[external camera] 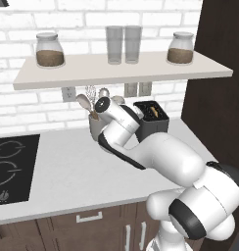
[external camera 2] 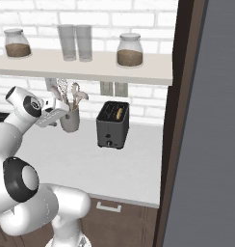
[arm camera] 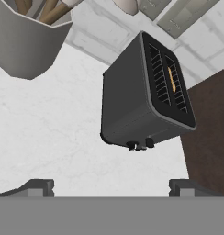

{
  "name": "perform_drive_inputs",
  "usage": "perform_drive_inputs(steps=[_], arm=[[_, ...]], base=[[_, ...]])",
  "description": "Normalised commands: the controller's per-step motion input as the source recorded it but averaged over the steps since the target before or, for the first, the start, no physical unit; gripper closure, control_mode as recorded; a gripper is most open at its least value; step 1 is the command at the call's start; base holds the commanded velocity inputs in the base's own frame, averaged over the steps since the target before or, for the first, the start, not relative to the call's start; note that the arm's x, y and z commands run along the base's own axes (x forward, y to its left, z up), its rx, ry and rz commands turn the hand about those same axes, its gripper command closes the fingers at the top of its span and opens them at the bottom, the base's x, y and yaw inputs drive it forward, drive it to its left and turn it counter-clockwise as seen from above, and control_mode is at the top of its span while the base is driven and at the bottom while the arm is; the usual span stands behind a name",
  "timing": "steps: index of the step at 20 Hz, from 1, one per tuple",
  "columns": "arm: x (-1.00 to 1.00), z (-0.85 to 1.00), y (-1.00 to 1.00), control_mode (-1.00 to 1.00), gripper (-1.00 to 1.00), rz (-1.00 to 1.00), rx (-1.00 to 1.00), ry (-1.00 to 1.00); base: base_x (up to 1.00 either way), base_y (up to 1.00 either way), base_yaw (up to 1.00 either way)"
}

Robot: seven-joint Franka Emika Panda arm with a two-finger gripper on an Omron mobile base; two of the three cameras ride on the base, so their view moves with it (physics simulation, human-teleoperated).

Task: Start the toaster. Once the lever pops up, take the bread to the plate on the dining counter.

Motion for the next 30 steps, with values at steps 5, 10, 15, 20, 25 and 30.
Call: perform_drive_inputs(steps=[5,10,15,20,25,30], arm=[[0.00,0.00,0.00,-1.00,-1.00,0.00,0.00,0.00],[0.00,0.00,0.00,-1.00,-1.00,0.00,0.00,0.00],[0.00,0.00,0.00,-1.00,-1.00,0.00,0.00,0.00],[0.00,0.00,0.00,-1.00,-1.00,0.00,0.00,0.00],[0.00,0.00,0.00,-1.00,-1.00,0.00,0.00,0.00],[0.00,0.00,0.00,-1.00,-1.00,0.00,0.00,0.00]], base=[[0.00,0.00,0.00],[0.00,0.00,0.00],[0.00,0.00,0.00],[0.00,0.00,0.00],[0.00,0.00,0.00],[0.00,0.00,0.00]])
